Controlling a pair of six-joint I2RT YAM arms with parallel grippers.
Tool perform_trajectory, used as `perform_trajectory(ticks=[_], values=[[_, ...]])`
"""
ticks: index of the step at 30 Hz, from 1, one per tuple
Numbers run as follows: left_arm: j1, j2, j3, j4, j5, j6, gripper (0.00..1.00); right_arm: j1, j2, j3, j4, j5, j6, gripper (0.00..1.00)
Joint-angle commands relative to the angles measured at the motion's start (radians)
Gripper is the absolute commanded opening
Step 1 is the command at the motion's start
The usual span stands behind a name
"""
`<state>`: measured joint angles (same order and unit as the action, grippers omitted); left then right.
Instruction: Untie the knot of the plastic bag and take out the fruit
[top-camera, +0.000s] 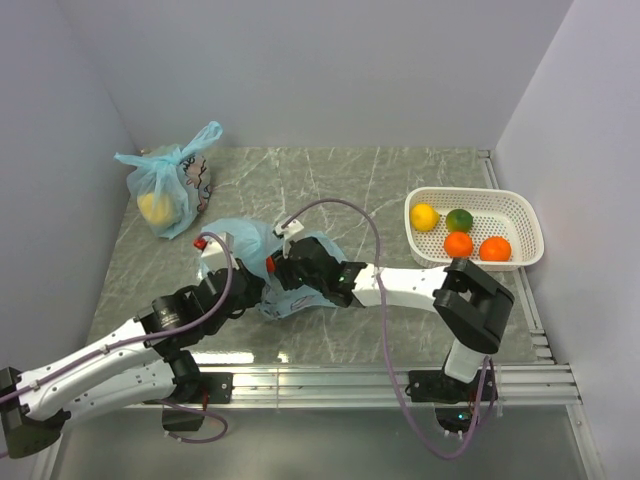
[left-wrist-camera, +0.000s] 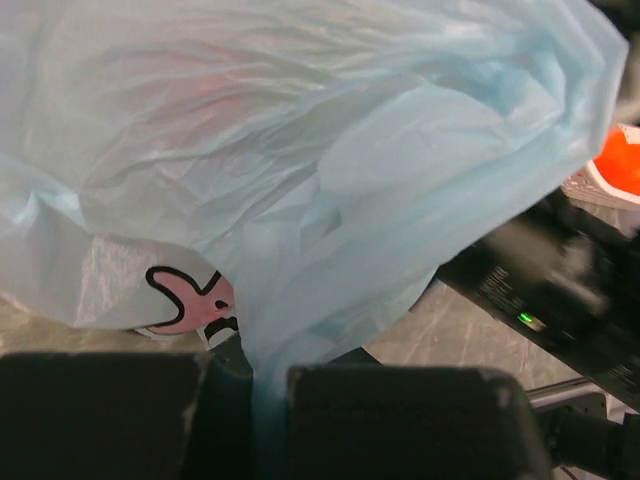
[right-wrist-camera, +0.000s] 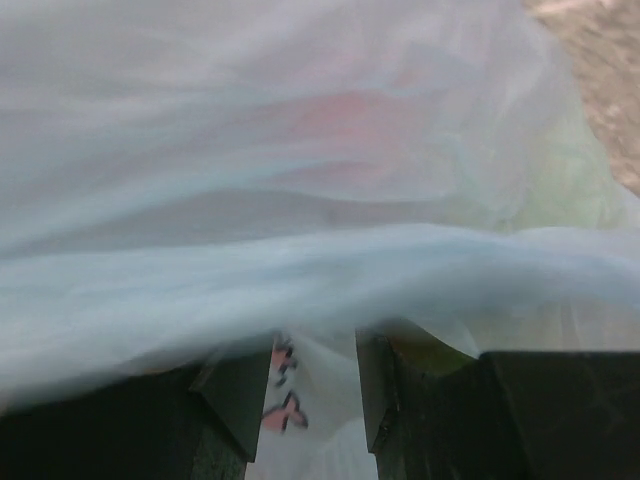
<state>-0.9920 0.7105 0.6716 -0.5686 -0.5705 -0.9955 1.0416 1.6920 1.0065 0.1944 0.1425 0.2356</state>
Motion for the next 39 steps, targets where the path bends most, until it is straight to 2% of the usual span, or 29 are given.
perform_trajectory(ticks=[1,4,5,8,9,19,29,30,31,33,34,36,37,39], values=[[-0.004,0.012,0.043,0.065,0.058,0.028,0.01,-0.031,0.012,0.07,0.051,0.161,0.082,0.45],[-0.005,0.017,0.028,0.099,0.087,0.028,0.01,-0.045,0.034,0.086,0.04,0.227,0.128,0.59],[-0.007,0.018,0.023,0.105,0.092,0.026,0.01,-0.052,0.041,0.092,0.028,0.262,0.137,0.67],[-0.01,0.023,0.016,0.116,0.103,0.023,0.0,-0.061,0.063,0.119,0.001,0.31,0.168,0.81],[-0.011,0.024,0.014,0.125,0.106,0.023,0.01,-0.066,0.07,0.13,-0.007,0.315,0.18,0.83],[-0.023,0.044,-0.004,0.142,0.127,0.009,0.0,-0.104,0.253,0.276,-0.079,0.258,0.268,0.85],[-0.03,0.035,-0.075,0.148,0.13,-0.037,0.01,-0.114,0.336,0.288,-0.096,0.226,0.294,0.84],[-0.03,0.029,-0.079,0.145,0.129,-0.041,0.01,-0.112,0.333,0.276,-0.089,0.224,0.289,0.82],[-0.03,0.026,-0.089,0.144,0.126,-0.046,0.01,-0.115,0.325,0.268,-0.079,0.221,0.283,0.72],[-0.03,0.018,-0.095,0.136,0.113,-0.051,0.01,-0.115,0.316,0.25,-0.066,0.218,0.277,0.58],[-0.03,0.017,-0.098,0.13,0.107,-0.052,0.01,-0.117,0.302,0.242,-0.062,0.215,0.275,0.44],[-0.03,0.012,-0.099,0.118,0.087,-0.055,0.01,-0.118,0.281,0.207,-0.049,0.21,0.266,0.29],[-0.03,0.009,-0.098,0.101,0.08,-0.057,0.0,-0.118,0.249,0.192,-0.041,0.204,0.261,0.19],[-0.03,0.001,-0.098,0.085,0.052,-0.065,0.0,-0.118,0.191,0.143,-0.013,0.183,0.237,0.11]])
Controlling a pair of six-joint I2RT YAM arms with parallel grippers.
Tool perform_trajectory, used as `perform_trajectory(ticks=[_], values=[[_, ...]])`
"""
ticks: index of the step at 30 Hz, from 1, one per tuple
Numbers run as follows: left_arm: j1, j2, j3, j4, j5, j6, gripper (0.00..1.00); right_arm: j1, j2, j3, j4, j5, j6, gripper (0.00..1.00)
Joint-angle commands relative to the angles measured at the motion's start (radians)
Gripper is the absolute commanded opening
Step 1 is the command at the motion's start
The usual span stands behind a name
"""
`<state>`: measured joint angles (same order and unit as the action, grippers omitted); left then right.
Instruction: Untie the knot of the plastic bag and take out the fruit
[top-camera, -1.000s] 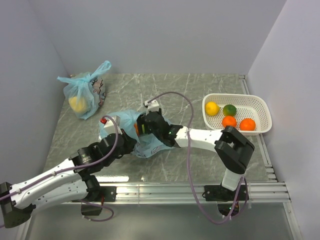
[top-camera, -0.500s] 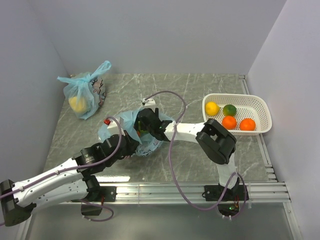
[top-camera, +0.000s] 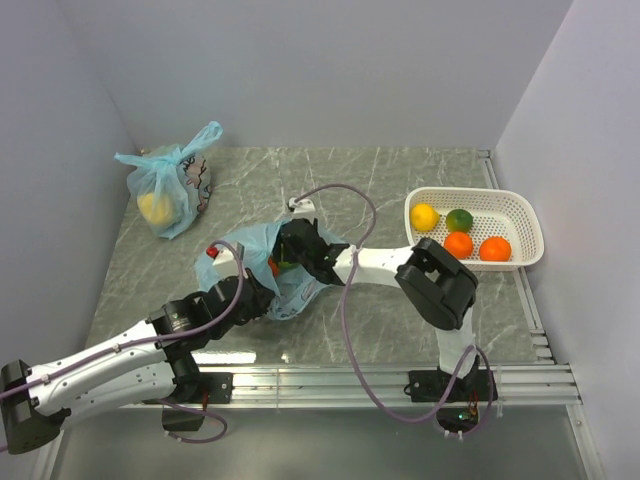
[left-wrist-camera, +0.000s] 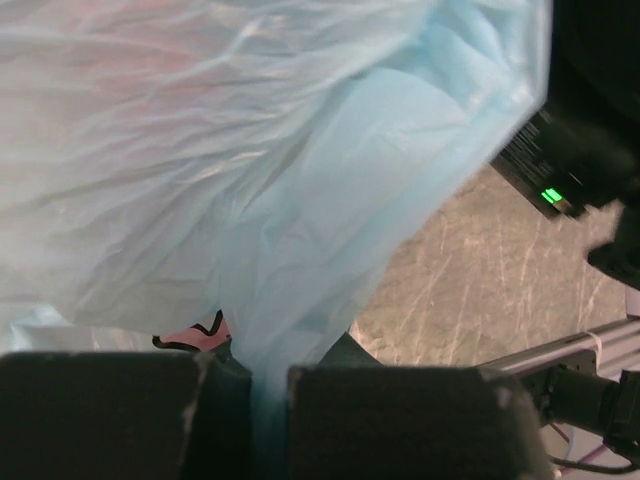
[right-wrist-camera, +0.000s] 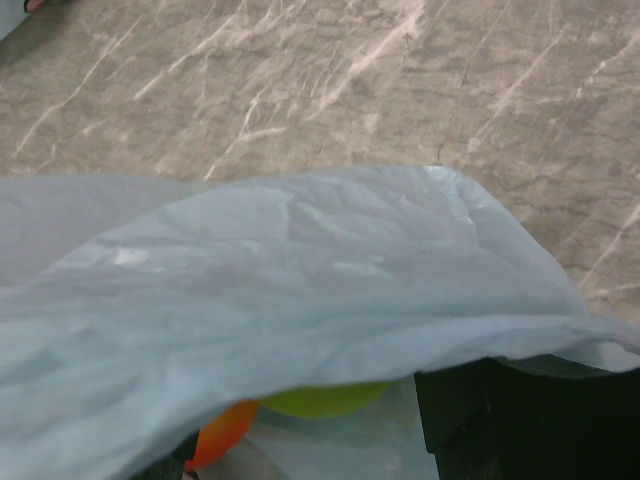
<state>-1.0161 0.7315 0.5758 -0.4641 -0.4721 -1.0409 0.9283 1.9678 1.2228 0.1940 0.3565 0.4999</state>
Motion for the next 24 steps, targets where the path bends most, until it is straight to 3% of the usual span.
perform_trajectory(ticks=[1,4,20,23,24], values=[[-0.006,-0.023,-0.002,-0.031,-0.057,-0.022,0.0,-0.005,-0.105,-0.089,-0.007,-0.037,-0.03,0.05],[-0.006,-0.038,-0.005,-0.044,-0.086,-0.03,0.01,-0.005,-0.188,-0.147,0.018,-0.077,-0.058,0.0],[-0.006,0.009,0.016,-0.058,-0.165,-0.002,0.0,-0.012,-0.621,-0.358,0.068,-0.457,-0.218,0.0],[-0.006,0.017,0.009,-0.053,-0.16,-0.004,0.0,-0.029,-0.699,-0.365,0.056,-0.449,-0.231,0.0],[-0.006,0.019,0.009,-0.051,-0.157,-0.005,0.0,-0.039,-0.742,-0.371,0.045,-0.367,-0.233,0.0]])
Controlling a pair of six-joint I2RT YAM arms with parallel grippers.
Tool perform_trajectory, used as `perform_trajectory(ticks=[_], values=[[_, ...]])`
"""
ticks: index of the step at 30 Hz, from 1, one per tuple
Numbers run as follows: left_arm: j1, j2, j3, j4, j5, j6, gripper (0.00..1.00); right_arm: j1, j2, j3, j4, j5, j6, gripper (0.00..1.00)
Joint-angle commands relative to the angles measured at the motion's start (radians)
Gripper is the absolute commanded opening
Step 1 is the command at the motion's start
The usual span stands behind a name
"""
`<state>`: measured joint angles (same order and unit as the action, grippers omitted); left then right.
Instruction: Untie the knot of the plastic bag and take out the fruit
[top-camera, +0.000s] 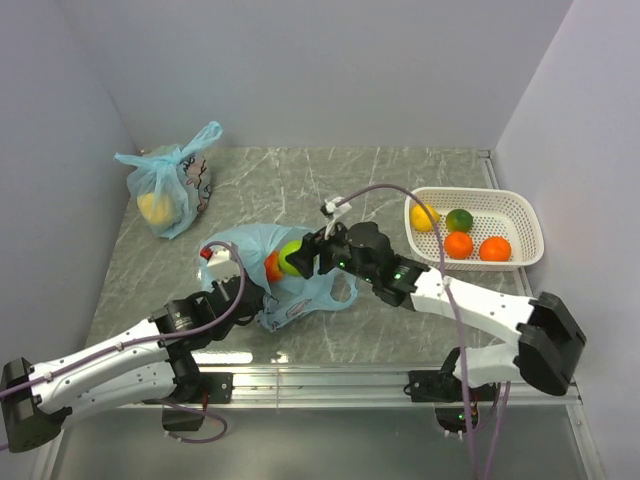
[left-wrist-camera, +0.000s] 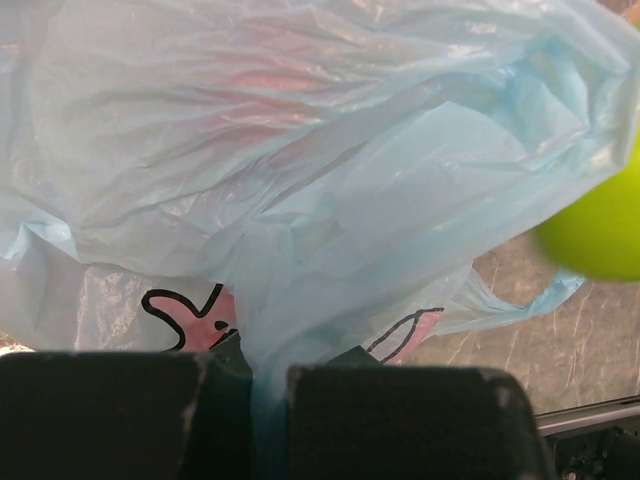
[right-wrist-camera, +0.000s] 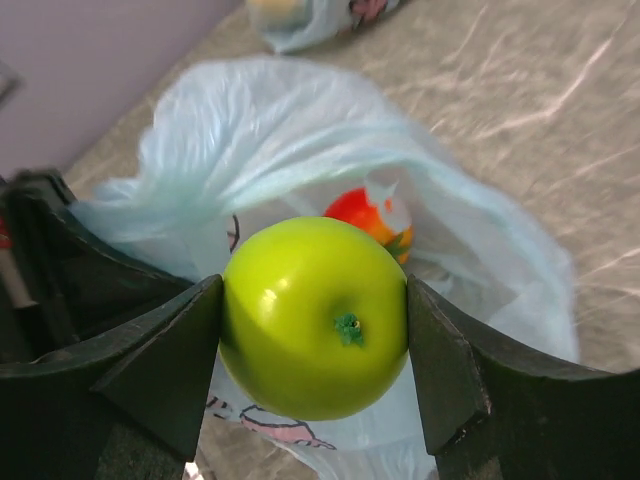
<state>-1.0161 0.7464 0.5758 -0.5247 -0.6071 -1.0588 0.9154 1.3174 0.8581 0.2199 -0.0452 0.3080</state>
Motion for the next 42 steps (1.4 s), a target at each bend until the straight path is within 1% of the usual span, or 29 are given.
perform_trajectory(ticks=[1,3,4,6,7,8,10,11,14,15,17,18,19,20,22,23,25,30,31,32,33,35,36,38,39,41,42], values=[[-0.006,0.001,0.006,0.008,-0.02,0.013,0.0,-0.048,-0.112,-0.011,0.004,0.091,-0.049,0.0],[-0.006,-0.005,0.001,0.005,-0.014,0.005,0.01,-0.091,-0.159,-0.014,-0.048,0.207,-0.049,0.0],[-0.006,-0.01,-0.007,0.005,-0.014,0.005,0.01,-0.171,-0.168,-0.017,-0.066,0.281,-0.021,0.0],[-0.006,-0.028,-0.014,0.006,-0.011,0.005,0.0,-0.257,-0.191,-0.037,-0.106,0.332,0.005,0.0],[-0.006,-0.033,-0.019,0.006,-0.011,0.005,0.01,-0.309,-0.196,-0.048,-0.112,0.382,0.019,0.0],[-0.006,-0.039,-0.021,0.006,-0.011,0.006,0.01,-0.396,-0.196,-0.056,-0.135,0.399,0.057,0.0],[-0.006,-0.051,-0.022,-0.001,-0.013,0.008,0.0,-0.493,-0.192,-0.076,-0.152,0.435,0.095,0.0],[-0.006,-0.056,-0.024,-0.001,-0.013,0.01,0.01,-0.583,-0.185,-0.082,-0.169,0.458,0.141,0.0],[-0.006,-0.067,-0.03,0.002,-0.005,0.016,0.0,-0.697,-0.15,-0.102,-0.186,0.479,0.219,0.0],[-0.006,-0.068,-0.031,0.003,-0.002,0.017,0.01,-0.749,-0.126,-0.103,-0.191,0.485,0.232,0.03],[-0.006,-0.068,-0.034,0.002,0.0,0.014,0.0,-0.791,-0.098,-0.1,-0.208,0.49,0.255,0.16],[-0.006,-0.068,-0.034,0.002,0.003,0.017,0.0,-0.803,-0.072,-0.094,-0.212,0.499,0.258,0.26],[-0.006,-0.067,-0.034,0.003,0.004,0.019,0.01,-0.823,-0.061,-0.088,-0.212,0.504,0.261,0.54],[-0.006,-0.068,-0.034,0.005,0.006,0.023,0.01,-0.828,-0.052,-0.084,-0.241,0.502,0.258,0.69],[-0.006,-0.068,-0.034,0.009,0.009,0.026,0.0,-0.831,-0.044,-0.071,-0.254,0.496,0.253,0.91],[-0.006,-0.068,-0.034,0.012,0.01,0.031,0.01,-0.831,-0.049,-0.071,-0.255,0.487,0.255,0.93],[-0.006,-0.067,-0.033,0.014,0.009,0.033,0.0,-0.828,-0.081,-0.083,-0.241,0.463,0.247,0.95],[-0.006,-0.056,-0.025,0.017,0.006,0.033,0.0,-0.81,-0.174,-0.106,-0.222,0.401,0.212,0.95],[-0.006,-0.056,-0.024,0.017,0.007,0.033,0.01,-0.802,-0.191,-0.114,-0.221,0.359,0.172,0.95],[-0.006,-0.055,-0.024,0.017,0.007,0.031,0.0,-0.79,-0.207,-0.122,-0.155,0.262,0.157,0.95],[-0.006,-0.05,-0.024,0.02,0.007,0.031,0.0,-0.747,-0.234,-0.143,-0.121,0.192,0.139,0.95],[-0.006,-0.045,-0.021,0.022,0.006,0.028,0.01,-0.678,-0.241,-0.154,-0.053,0.049,0.091,0.94],[-0.006,-0.039,-0.021,0.023,0.003,0.026,0.0,-0.59,-0.219,-0.137,-0.048,0.015,0.08,0.94],[-0.006,-0.035,-0.017,0.029,0.0,0.019,0.01,-0.485,-0.175,-0.085,-0.054,-0.05,0.007,0.93],[-0.006,-0.027,-0.016,0.031,0.0,0.019,0.01,-0.392,-0.128,-0.07,-0.056,-0.059,-0.007,0.93],[-0.006,-0.022,-0.01,0.028,-0.003,0.011,0.01,-0.325,-0.084,-0.056,-0.01,-0.114,-0.032,0.92],[-0.006,-0.018,-0.004,0.025,-0.002,0.011,0.0,-0.288,-0.046,-0.051,0.011,-0.167,-0.03,0.91]])
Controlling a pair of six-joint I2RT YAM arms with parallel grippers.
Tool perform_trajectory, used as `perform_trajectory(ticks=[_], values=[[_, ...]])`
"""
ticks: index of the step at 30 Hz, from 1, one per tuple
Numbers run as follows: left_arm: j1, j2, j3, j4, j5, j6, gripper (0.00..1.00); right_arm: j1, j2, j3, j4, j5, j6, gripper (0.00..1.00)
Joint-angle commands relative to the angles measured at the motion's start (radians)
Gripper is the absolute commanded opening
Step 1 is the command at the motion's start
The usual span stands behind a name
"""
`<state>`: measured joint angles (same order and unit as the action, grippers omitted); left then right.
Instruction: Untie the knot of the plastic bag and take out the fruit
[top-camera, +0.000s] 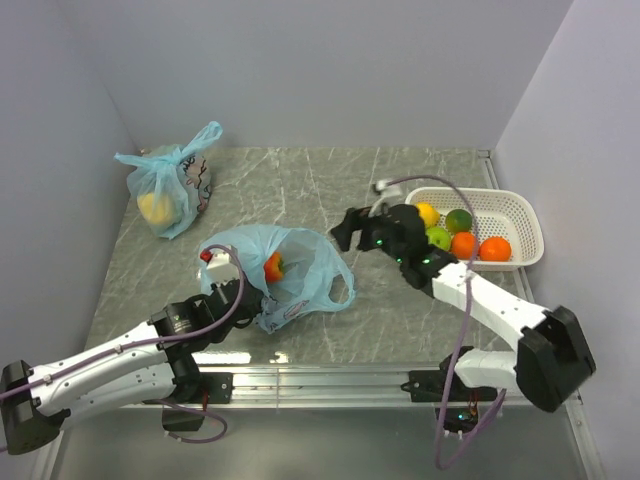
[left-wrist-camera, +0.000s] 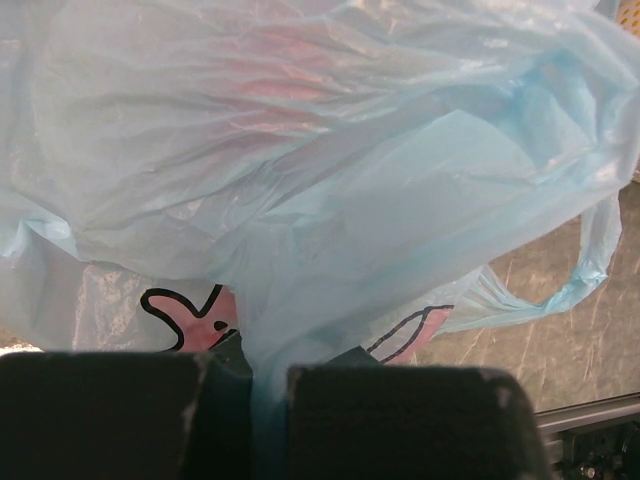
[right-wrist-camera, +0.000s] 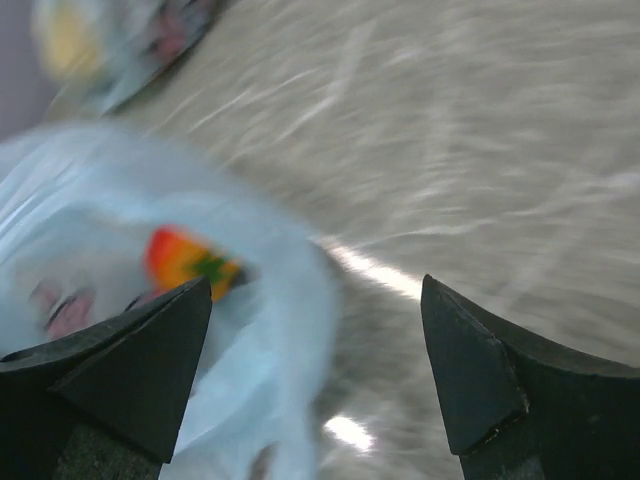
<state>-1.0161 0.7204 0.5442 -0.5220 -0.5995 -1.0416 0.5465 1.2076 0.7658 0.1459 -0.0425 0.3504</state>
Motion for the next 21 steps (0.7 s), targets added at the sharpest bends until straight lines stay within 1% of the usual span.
perform_trajectory(ticks=[1,3,4,5,7,13,20,21], values=[[-0.006,0.01,0.031,0.016,-0.011,-0.009,0.01,0.133,0.084,0.044,0.107,-0.2,-0.061,0.91],[-0.006,0.007,0.036,0.01,-0.016,-0.011,0.0,0.187,0.154,0.07,0.149,-0.247,-0.051,0.89],[-0.006,0.004,0.036,0.008,-0.017,-0.011,0.01,0.241,0.18,0.082,0.152,-0.24,-0.039,0.89],[-0.006,0.001,0.036,0.007,-0.017,-0.009,0.01,0.263,0.208,0.108,0.15,-0.231,-0.036,0.89],[-0.006,-0.007,0.034,0.007,-0.017,-0.009,0.01,0.315,0.28,0.128,0.159,-0.15,-0.004,0.89],[-0.006,-0.009,0.028,0.02,-0.008,-0.011,0.0,0.339,0.429,0.197,0.222,-0.105,0.113,0.9],[-0.006,0.004,0.034,0.046,0.012,0.014,0.0,0.369,0.546,0.297,0.227,-0.007,0.151,0.9],[-0.006,0.007,0.037,0.047,0.012,0.014,0.01,0.371,0.553,0.302,0.222,0.031,0.154,0.9]])
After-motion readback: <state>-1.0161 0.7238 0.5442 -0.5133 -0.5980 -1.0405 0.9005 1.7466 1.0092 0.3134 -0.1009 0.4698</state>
